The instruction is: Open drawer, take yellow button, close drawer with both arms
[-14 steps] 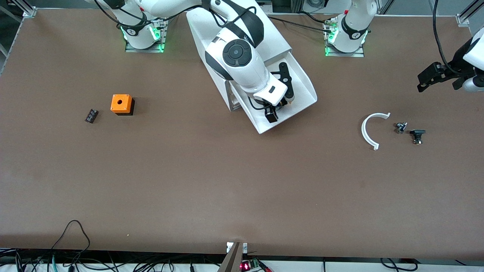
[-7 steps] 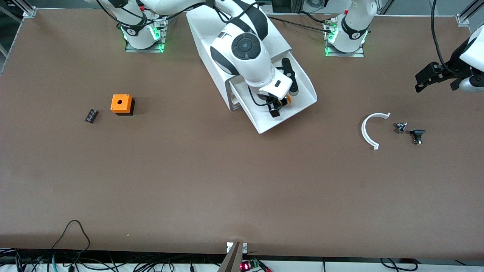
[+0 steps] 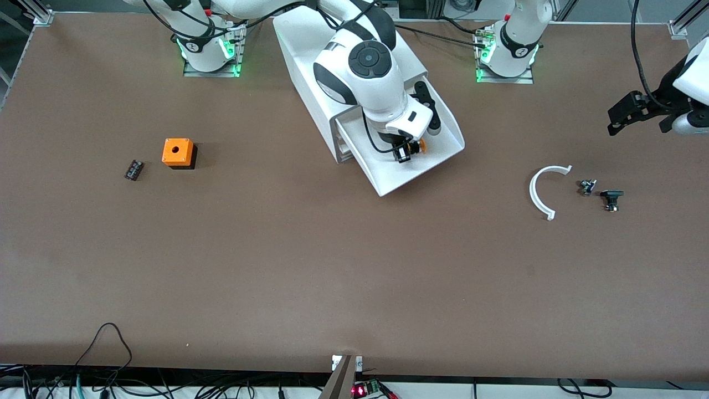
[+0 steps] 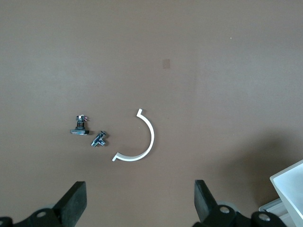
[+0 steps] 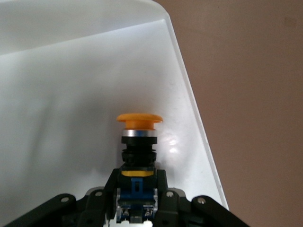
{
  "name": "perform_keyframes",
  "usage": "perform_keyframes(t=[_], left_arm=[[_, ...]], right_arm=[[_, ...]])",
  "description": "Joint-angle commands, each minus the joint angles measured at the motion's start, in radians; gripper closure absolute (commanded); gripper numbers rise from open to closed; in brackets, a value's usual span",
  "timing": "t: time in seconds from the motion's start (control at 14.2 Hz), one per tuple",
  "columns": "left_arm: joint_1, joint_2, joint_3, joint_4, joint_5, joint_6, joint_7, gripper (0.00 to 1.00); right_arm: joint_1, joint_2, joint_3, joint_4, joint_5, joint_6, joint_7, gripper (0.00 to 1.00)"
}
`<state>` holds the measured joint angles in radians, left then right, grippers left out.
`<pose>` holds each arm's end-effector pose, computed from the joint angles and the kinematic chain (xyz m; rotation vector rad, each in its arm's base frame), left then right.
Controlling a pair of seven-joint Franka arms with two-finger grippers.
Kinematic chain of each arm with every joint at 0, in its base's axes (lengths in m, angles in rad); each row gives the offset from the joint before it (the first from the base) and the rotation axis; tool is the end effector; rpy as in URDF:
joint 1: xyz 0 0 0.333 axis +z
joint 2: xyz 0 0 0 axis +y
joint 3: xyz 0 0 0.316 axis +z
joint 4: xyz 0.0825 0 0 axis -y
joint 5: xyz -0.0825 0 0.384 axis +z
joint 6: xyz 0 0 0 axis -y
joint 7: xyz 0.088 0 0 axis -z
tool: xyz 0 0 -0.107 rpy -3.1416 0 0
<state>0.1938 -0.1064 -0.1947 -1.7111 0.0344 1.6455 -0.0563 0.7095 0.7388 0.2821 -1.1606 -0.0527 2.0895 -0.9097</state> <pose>0.5279 -0.0024 0.6211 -3.0861 -0.0836 -0.0622 0.4767 0.6042 0.3907 -1.8180 -2.3669 -0.3159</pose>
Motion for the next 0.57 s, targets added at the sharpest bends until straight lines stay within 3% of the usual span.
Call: perform_keyframes(t=[0.0,0.28,0.49], left_arm=[[-0.014,0.02,0.012,0.024,-0.011,0.0,-0.011,0.0],[-0.016,0.027,0.012,0.027,-0.01,0.02,-0.01,0.0],[-0.017,0.043,0.003,0.01,-0.025,0.081,-0.014,0.0]], right_arm=[[0.015,0.007,-0.008,0.027,-0.015,-0.022,-0.014,0.75],[0.015,-0.041,-0.004,0.029,-0.004,-0.04,0.009,0.78],[-0.007,-0.131,-0.006,0.032,-0.006,-0.112,0.056,0.79]])
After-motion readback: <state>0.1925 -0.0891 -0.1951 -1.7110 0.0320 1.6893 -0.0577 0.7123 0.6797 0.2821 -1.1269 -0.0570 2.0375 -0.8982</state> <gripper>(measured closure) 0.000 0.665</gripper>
